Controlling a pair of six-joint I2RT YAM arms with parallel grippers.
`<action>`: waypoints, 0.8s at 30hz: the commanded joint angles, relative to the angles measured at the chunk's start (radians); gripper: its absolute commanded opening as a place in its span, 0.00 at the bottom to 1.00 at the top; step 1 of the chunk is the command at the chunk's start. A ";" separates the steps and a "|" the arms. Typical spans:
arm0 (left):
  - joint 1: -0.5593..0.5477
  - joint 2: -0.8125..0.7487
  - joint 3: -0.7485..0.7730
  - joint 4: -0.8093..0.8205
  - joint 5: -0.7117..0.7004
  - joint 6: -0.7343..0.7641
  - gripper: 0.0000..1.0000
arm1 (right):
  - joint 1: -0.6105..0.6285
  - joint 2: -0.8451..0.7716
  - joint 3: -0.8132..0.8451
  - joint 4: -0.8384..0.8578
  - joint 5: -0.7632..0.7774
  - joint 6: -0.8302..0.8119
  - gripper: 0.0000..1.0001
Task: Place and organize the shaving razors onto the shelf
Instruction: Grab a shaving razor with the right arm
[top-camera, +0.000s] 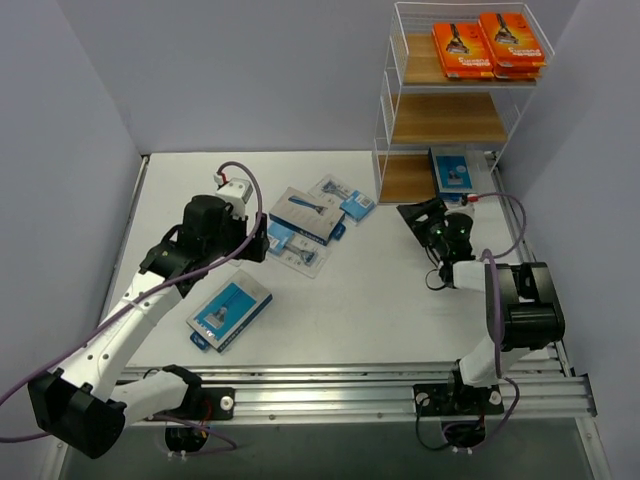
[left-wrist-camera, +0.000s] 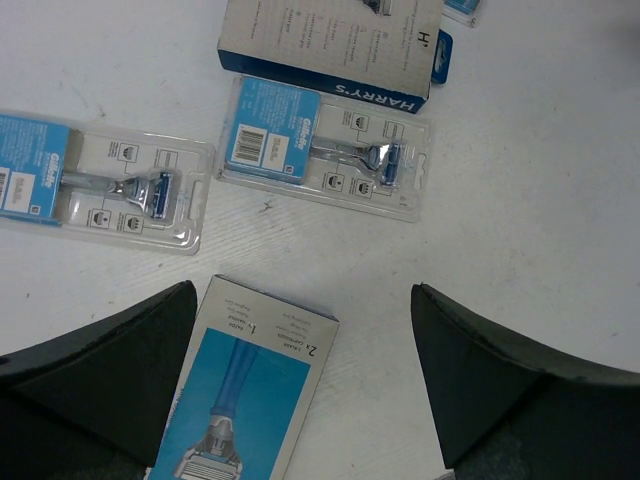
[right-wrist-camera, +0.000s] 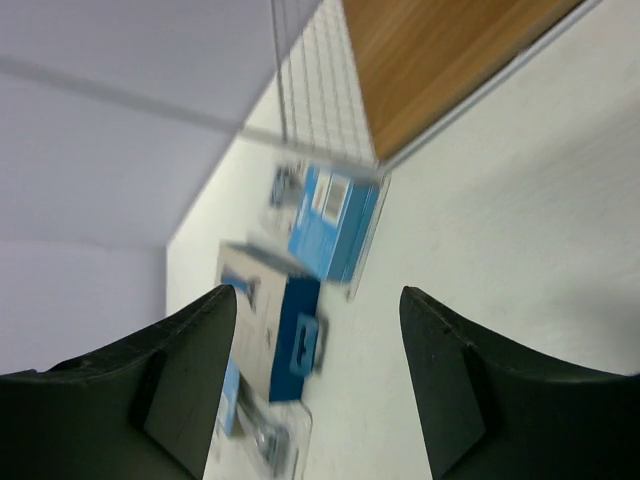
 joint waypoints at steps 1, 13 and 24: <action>0.004 -0.016 -0.010 0.037 -0.064 0.011 0.99 | 0.132 -0.125 -0.026 -0.131 0.028 -0.135 0.62; 0.004 -0.104 -0.033 0.054 -0.219 -0.029 0.90 | 0.608 -0.093 0.048 -0.211 0.068 -0.293 0.57; -0.013 -0.213 -0.065 0.057 -0.469 -0.064 0.94 | 0.958 0.263 0.505 -0.450 0.268 -0.319 0.57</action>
